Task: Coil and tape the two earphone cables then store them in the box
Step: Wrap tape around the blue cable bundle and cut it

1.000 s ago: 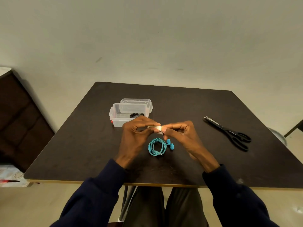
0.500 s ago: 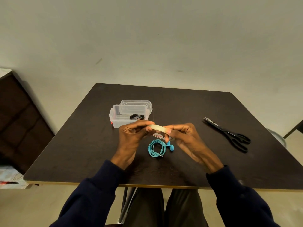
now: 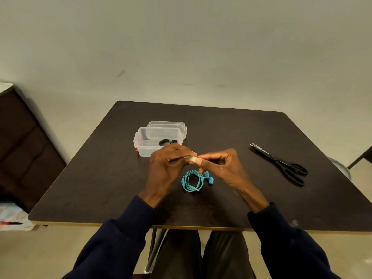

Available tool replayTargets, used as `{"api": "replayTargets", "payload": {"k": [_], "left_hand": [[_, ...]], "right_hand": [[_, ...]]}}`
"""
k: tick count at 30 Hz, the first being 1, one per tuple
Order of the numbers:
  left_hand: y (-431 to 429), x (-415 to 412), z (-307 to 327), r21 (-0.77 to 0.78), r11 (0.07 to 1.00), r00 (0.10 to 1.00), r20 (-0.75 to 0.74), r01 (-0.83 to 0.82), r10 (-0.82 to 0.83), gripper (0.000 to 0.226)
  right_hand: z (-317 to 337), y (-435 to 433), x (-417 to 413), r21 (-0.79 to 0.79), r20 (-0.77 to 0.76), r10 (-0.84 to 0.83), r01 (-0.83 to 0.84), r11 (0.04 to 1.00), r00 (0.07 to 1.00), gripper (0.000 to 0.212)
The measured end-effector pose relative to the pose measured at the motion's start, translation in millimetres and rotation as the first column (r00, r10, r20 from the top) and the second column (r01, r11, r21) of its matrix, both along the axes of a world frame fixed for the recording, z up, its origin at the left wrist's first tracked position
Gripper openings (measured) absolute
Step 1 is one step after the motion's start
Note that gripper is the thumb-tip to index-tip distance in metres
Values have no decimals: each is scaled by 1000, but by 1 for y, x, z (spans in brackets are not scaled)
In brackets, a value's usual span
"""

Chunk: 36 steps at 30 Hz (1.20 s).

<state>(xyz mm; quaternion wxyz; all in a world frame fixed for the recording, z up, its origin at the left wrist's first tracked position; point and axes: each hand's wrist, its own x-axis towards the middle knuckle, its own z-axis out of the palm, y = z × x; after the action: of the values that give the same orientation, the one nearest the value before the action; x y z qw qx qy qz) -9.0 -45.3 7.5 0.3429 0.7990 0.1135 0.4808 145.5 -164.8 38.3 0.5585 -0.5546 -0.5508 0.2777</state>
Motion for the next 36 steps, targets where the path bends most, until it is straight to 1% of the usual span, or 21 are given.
{"api": "replayTargets", "payload": {"k": [3,5,13,18,21,24,27,28,29,30,31,33,34,36], "left_hand": [[-4,-1,2,-167,983,995,76,77,-65,14],[-6,-1,3,-231,968,990,115,102,-77,15],[-2,-3,-1,-365,917,981,164,162,-108,20],[-2,-6,-5,-533,808,958,255,250,-129,20],[-2,-6,-8,-588,756,948,284,289,-142,19],[0,-6,-12,-645,682,931,329,344,-158,20],[2,-5,-16,-698,611,924,338,374,-179,22],[2,-5,-17,-706,610,931,316,359,-183,23],[2,-5,-18,-697,640,944,276,325,-179,24],[2,-6,-17,-662,696,960,225,277,-168,26],[3,-6,-15,-597,768,972,174,231,-157,28],[3,-6,-11,-390,905,986,88,167,-144,33],[2,-5,-9,-288,947,990,50,143,-134,34],[-2,-1,-4,-165,981,995,-18,98,-103,30]], "right_hand": [[0,-2,4,-7,-33,8,-8,1000,999,15],[0,-4,5,-20,-65,18,-20,1000,998,20],[2,-7,8,-31,-113,88,-92,995,990,19],[3,-8,10,-39,-176,112,-121,992,978,21],[0,-8,11,-49,-214,121,-134,990,969,22],[0,-8,12,-37,-277,150,-167,985,949,23],[0,-8,12,-40,-280,138,-155,987,950,24],[-1,-8,12,-37,-262,128,-142,989,957,23],[-2,-7,12,-30,-232,110,-120,992,967,22],[-3,-7,12,-21,-193,82,-87,996,978,22],[-4,-7,12,-14,-152,45,-47,999,987,21],[-6,-6,13,-12,-75,-28,27,1000,997,22],[-8,-4,12,-13,-44,-46,45,999,998,21],[-10,-1,7,-2,0,-42,42,999,999,18]]}}
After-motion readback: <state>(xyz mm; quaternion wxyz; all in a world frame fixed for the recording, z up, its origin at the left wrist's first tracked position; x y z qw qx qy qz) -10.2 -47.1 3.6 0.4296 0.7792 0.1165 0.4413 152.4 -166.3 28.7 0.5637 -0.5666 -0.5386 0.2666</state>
